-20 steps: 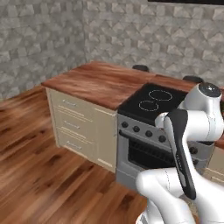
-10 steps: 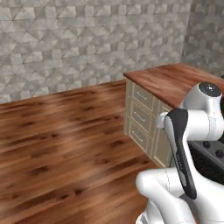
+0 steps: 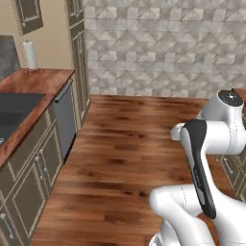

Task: Four empty soda cans are scattered around the kitchen. Gather all the cans and cluster them next to the stove for recycling.

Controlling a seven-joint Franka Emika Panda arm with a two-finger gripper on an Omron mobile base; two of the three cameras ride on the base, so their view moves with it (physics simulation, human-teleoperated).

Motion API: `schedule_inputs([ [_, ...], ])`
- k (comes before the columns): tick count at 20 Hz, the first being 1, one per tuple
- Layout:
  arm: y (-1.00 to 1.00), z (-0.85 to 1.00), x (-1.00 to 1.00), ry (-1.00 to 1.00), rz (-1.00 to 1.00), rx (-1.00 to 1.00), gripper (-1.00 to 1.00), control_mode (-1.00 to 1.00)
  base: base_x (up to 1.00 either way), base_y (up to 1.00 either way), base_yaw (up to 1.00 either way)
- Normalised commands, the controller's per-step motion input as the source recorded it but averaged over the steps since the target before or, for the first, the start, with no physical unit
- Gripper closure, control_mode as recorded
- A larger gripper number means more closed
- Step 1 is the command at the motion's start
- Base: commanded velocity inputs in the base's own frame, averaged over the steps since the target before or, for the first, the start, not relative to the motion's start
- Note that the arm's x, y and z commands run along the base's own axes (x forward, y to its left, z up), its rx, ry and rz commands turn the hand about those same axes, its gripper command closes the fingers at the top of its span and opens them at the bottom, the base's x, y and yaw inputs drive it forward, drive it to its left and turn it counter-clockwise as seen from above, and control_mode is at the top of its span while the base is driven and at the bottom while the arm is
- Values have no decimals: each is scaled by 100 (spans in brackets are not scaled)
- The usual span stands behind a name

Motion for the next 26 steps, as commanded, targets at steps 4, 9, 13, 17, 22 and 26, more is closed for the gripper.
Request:
schedule_inputs([
  [4,0,0,0,0,0,0,-100,100,0,2,82],
  [9,0,0,0,0,0,0,-100,100,0,10,78],
  [13,0,0,0,0,0,0,-100,100,0,15,74],
  [17,0,0,0,0,0,0,-100,100,0,22,70],
  [22,0,0,0,0,0,0,-100,100,0,31,65],
  [26,0,0,0,0,0,0,-100,100,3,34,60],
])
